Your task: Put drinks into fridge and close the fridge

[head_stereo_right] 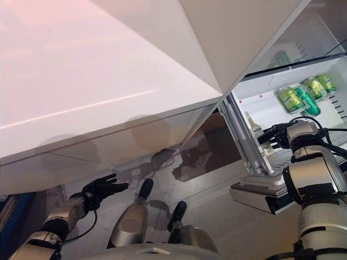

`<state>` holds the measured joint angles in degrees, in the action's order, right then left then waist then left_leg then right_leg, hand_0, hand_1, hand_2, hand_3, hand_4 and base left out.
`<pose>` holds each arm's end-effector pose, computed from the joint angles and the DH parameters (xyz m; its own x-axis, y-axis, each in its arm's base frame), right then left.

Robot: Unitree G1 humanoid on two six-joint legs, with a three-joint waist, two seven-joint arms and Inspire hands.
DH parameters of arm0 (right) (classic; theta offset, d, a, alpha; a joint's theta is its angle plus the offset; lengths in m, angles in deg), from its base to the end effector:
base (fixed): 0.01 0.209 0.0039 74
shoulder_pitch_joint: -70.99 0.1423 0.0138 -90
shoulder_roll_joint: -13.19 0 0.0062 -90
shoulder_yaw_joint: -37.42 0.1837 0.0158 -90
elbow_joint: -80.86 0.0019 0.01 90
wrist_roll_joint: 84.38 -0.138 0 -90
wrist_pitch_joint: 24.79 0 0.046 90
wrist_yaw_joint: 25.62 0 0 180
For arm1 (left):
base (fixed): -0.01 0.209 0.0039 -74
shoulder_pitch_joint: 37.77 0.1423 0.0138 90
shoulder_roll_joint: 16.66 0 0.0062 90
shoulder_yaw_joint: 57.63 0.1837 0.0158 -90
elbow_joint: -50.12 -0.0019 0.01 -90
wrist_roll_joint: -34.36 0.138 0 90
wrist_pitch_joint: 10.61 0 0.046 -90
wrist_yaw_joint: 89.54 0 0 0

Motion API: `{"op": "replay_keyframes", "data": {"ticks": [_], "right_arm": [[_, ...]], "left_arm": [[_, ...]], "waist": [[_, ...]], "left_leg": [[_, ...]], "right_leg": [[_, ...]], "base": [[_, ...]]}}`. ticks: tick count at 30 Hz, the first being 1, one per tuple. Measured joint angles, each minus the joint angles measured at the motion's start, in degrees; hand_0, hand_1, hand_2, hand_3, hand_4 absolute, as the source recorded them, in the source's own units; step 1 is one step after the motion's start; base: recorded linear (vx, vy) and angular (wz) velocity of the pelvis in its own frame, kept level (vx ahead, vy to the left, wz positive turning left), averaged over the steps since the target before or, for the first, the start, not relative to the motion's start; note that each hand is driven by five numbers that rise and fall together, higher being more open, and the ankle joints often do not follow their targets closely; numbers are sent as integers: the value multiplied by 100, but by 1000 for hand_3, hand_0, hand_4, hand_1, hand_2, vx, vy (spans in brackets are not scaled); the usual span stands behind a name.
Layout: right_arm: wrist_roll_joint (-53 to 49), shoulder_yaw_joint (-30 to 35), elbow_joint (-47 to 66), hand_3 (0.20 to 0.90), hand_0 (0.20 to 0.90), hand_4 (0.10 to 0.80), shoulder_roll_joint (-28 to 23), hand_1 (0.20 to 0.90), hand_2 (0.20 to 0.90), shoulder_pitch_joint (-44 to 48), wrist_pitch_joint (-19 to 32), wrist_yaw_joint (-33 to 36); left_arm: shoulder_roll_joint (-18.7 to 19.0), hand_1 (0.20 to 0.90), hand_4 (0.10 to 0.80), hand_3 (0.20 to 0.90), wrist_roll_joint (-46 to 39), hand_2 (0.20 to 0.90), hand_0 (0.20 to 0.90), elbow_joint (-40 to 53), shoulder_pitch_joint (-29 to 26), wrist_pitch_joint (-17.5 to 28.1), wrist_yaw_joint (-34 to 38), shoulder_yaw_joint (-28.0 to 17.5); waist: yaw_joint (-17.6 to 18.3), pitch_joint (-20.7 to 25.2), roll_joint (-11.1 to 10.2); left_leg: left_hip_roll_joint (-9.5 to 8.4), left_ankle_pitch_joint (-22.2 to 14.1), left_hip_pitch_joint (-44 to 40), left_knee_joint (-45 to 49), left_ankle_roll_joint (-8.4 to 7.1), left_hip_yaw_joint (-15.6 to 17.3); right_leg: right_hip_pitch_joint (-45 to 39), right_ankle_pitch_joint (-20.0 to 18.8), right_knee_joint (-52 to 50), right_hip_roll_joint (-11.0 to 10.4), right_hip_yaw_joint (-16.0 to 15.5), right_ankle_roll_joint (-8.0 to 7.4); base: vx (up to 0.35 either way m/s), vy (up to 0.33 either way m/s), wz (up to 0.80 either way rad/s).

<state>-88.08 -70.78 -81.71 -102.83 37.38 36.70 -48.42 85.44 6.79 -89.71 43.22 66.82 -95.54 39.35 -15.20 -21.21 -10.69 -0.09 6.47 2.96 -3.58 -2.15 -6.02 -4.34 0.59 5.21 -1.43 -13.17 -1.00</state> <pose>0.3100 -0.3291 0.1380 0.6461 -0.2878 -0.7070 -0.0561 0.9058 -0.4200 0.1745 0.2827 -0.0444 0.6193 0.1446 -0.7717 -0.1609 0.9854 0.0555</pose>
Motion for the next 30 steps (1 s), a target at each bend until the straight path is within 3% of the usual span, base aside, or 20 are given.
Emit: {"op": "replay_keyframes", "data": {"ticks": [6,11,21,25,30], "right_arm": [[-676,218,611,900,900,800,-81,900,900,6,439,751],[-981,303,2162,900,900,800,-556,900,900,-85,692,1524],[-1087,1926,5404,900,900,800,-802,900,900,-1777,1366,2767],[-1097,2508,6579,900,900,800,-744,900,900,-2794,2032,3218],[-1087,3231,7713,900,900,800,-178,900,900,-3857,3253,3804]], "left_arm": [[-35,900,800,900,-5,900,900,-294,34,9,-214,3],[-161,900,800,900,-54,900,900,-328,251,23,-339,-4],[-647,900,800,900,-160,900,900,-474,703,43,-621,-208],[-888,900,800,900,-55,900,900,-553,920,212,-712,-305],[-1180,900,800,900,80,900,900,-545,1204,388,-738,-450]], "waist": [[176,12,155],[434,39,530],[1051,425,939],[1328,609,1062],[1653,781,1123]], "left_leg": [[-13,2,-32,-2,4,37],[-27,17,-153,-31,25,139],[-3,-3,-440,-145,66,318],[10,-24,-479,-147,76,427],[23,-54,-531,-150,84,529]], "right_leg": [[-16,-20,0,-18,34,-14],[-72,-49,0,-48,139,-28],[-208,-49,0,-43,396,-29],[-208,-51,0,-39,487,-30],[-196,-71,1,-35,624,-35]], "base": [[8,98,-3],[22,101,-10],[25,43,-12],[-19,-1,-12],[-60,-16,-14]]}}
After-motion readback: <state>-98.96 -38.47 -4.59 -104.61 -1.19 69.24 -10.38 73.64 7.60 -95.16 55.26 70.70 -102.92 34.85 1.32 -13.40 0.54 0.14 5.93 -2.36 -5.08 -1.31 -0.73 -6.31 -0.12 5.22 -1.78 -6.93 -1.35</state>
